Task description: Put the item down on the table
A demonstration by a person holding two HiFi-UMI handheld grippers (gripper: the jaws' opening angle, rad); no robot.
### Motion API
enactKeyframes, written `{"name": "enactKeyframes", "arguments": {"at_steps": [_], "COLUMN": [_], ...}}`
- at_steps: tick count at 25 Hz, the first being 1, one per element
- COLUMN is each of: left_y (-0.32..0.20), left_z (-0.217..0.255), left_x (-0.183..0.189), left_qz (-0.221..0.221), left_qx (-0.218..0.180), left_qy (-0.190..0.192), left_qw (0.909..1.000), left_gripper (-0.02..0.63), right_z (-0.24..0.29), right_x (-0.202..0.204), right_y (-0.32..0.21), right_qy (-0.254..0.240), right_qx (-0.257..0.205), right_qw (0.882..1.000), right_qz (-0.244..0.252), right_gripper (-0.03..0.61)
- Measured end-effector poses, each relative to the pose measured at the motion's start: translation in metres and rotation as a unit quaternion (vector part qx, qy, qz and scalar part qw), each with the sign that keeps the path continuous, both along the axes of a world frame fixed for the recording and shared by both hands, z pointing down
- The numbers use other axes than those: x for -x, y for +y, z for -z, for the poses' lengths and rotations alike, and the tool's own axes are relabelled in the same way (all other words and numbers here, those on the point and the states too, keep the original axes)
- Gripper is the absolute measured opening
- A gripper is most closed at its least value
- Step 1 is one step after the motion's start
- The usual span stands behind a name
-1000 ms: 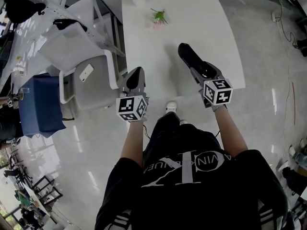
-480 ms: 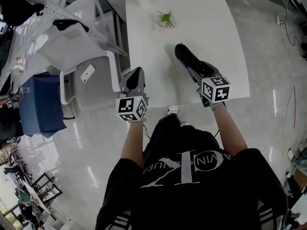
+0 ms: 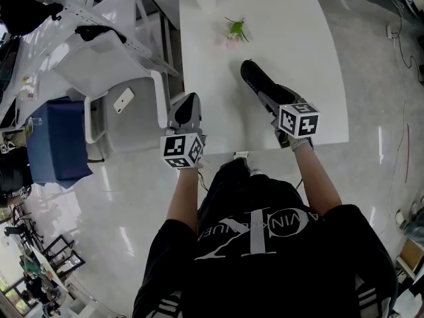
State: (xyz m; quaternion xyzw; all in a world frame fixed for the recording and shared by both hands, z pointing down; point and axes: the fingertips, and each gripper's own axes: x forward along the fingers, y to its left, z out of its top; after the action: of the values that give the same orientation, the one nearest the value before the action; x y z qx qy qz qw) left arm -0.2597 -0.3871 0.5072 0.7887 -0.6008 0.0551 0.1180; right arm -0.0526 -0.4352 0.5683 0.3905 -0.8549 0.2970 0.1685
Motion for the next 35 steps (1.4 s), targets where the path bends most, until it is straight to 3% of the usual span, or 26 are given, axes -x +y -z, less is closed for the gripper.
{"name": "enactKeyframes", "arguments": {"at_steps": [15,35], "left_y": [-0.007,-0.002], "left_z": [-0.003,0.002], "left_x": [-0.009,-0.033], "left_qz": [-0.016,-0.039], "left_qx": [0.002,-0.003], "left_qy": [0.006,0.013], "left_qw": [0.9999,0.9992], "left_gripper": [0.012,0.012], "right_z": [-0.013,0.002], "right_x": [-0.018,-0.068], "right_y": [0.002,0.007], "right_qy": [0.005,0.007], "right_qx": [0.037,0.017], "right_qw": [0.999,0.996], "right_qz": [-0.027,-0.084], "right_gripper": [0.259,0.259]}}
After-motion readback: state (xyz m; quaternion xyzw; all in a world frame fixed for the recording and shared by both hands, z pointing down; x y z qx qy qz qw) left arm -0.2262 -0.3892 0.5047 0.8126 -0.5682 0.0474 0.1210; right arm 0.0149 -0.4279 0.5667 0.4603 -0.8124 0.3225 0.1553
